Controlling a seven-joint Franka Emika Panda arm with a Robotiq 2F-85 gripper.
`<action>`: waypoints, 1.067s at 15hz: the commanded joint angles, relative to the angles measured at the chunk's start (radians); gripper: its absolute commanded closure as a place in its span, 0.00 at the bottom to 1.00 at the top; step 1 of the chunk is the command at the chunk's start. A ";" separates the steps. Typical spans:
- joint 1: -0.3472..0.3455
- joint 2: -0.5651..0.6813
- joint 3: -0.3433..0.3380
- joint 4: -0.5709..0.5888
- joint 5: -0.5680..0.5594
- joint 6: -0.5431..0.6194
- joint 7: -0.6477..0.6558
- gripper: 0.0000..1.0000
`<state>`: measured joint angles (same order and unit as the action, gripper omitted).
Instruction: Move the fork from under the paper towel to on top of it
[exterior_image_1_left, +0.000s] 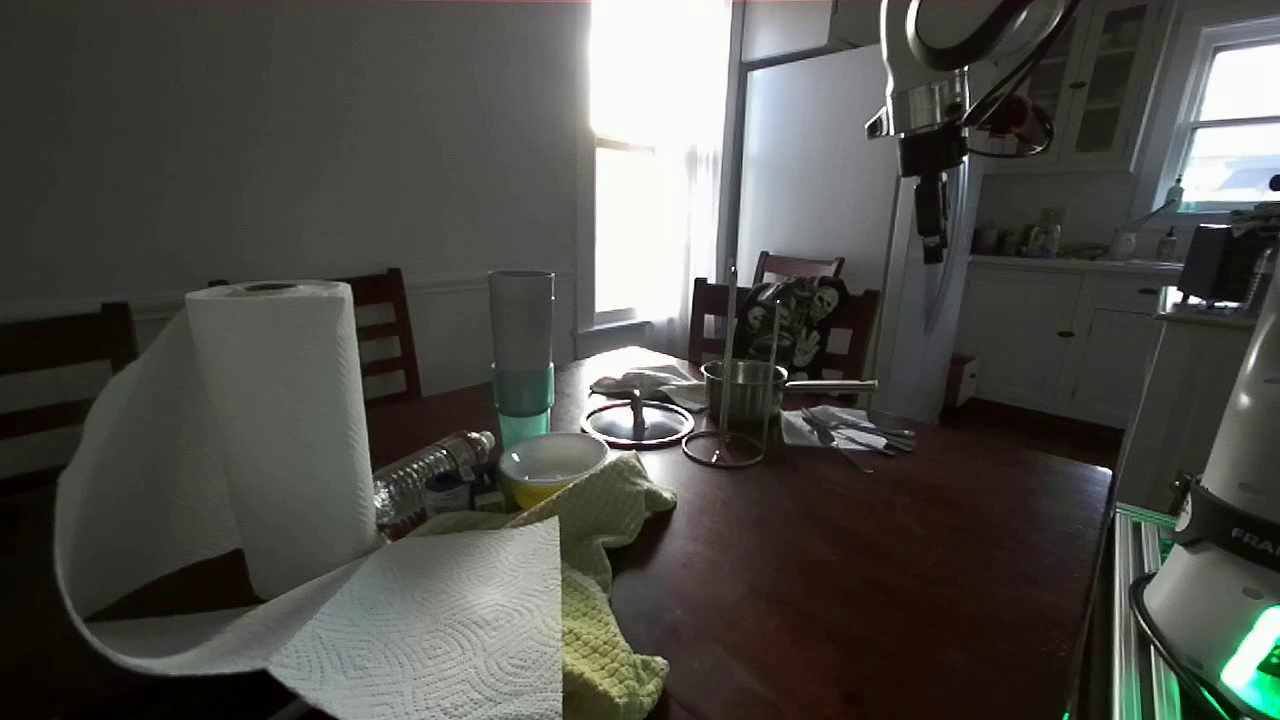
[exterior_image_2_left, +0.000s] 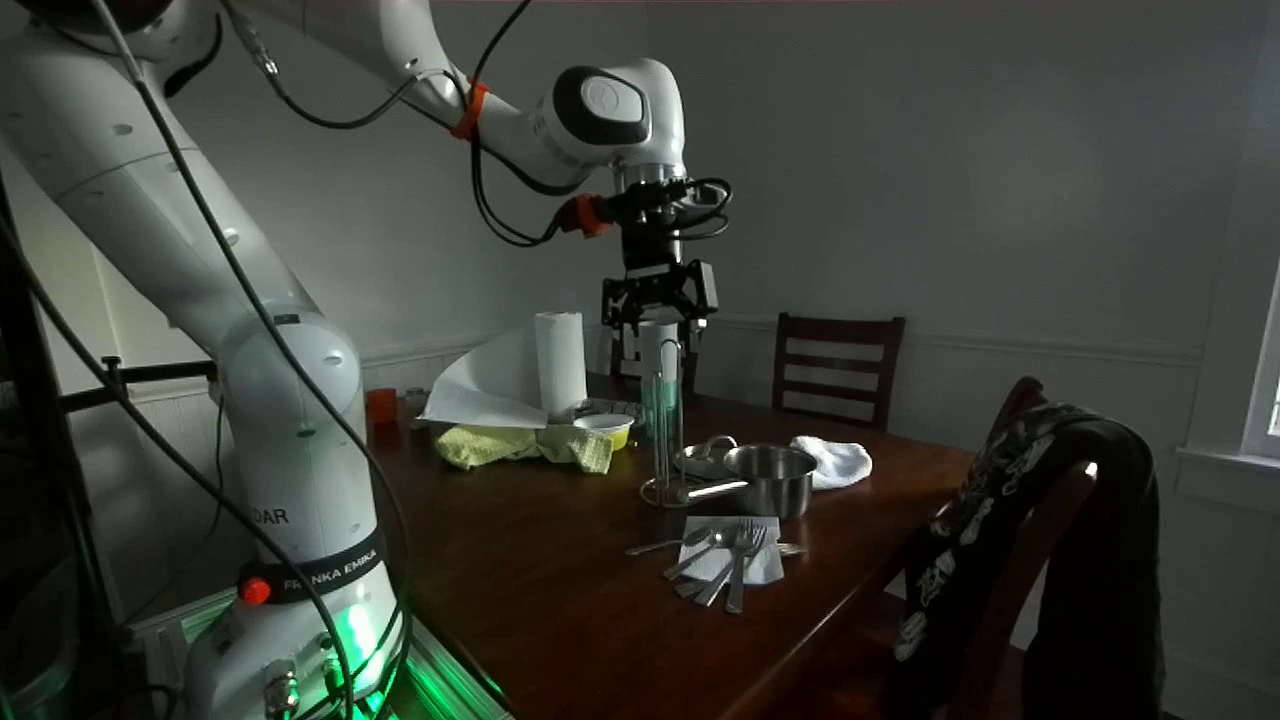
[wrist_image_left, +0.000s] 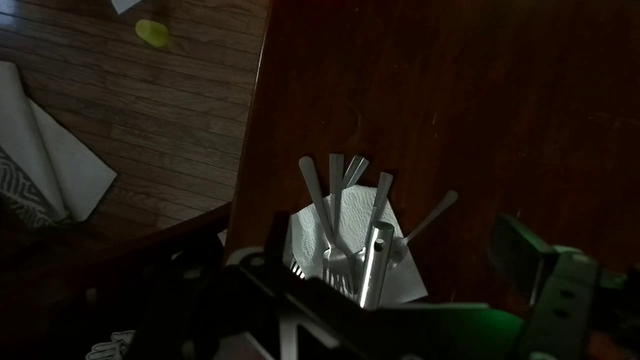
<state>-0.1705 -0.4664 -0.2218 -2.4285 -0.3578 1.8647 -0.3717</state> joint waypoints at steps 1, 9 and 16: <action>0.009 0.148 0.011 0.081 0.041 -0.006 0.106 0.00; -0.013 0.536 -0.002 0.330 0.087 0.000 0.110 0.00; -0.083 0.870 0.008 0.595 0.223 -0.055 0.130 0.00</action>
<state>-0.2175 0.2609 -0.2247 -1.9813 -0.2071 1.8717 -0.2280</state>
